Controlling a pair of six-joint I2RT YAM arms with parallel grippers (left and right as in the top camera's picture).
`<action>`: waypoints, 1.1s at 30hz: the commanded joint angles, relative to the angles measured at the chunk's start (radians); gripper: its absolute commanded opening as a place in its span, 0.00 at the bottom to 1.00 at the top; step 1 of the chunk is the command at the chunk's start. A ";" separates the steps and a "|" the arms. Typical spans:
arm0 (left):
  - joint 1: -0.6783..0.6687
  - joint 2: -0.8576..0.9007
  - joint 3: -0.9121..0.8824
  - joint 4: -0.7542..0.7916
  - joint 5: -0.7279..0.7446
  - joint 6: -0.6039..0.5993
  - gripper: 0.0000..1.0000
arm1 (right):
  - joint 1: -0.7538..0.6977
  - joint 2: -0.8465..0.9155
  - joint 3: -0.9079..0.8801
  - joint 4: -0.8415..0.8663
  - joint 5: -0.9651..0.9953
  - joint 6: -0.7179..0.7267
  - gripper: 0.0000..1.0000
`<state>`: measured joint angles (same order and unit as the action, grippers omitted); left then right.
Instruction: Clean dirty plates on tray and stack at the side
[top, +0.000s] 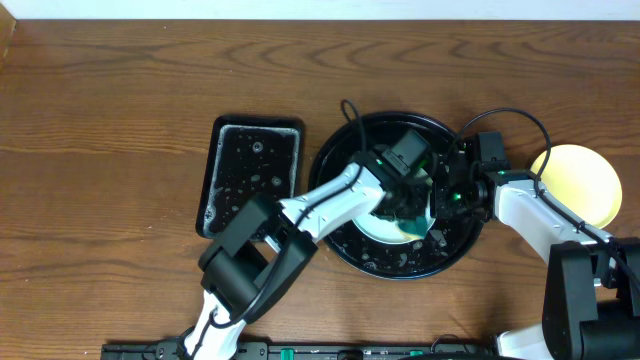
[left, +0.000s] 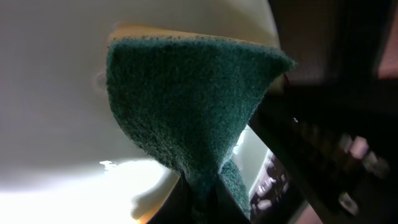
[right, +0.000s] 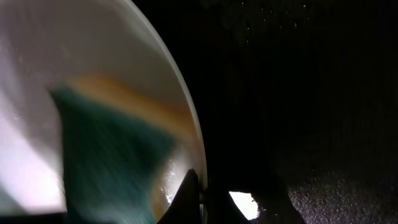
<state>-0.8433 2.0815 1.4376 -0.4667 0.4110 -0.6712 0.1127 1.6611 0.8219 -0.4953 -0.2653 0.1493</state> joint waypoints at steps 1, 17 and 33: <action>-0.013 0.023 -0.017 -0.035 0.092 0.038 0.07 | 0.006 0.026 -0.031 -0.017 0.074 -0.024 0.01; 0.170 -0.019 0.008 -0.285 -0.497 0.093 0.07 | 0.006 0.026 -0.031 -0.017 0.074 -0.024 0.01; 0.196 -0.441 0.019 -0.498 -0.534 0.132 0.07 | 0.006 0.023 -0.009 0.009 0.077 -0.024 0.01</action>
<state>-0.6895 1.7176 1.4536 -0.9226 -0.0772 -0.5781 0.1127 1.6611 0.8219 -0.4850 -0.2642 0.1490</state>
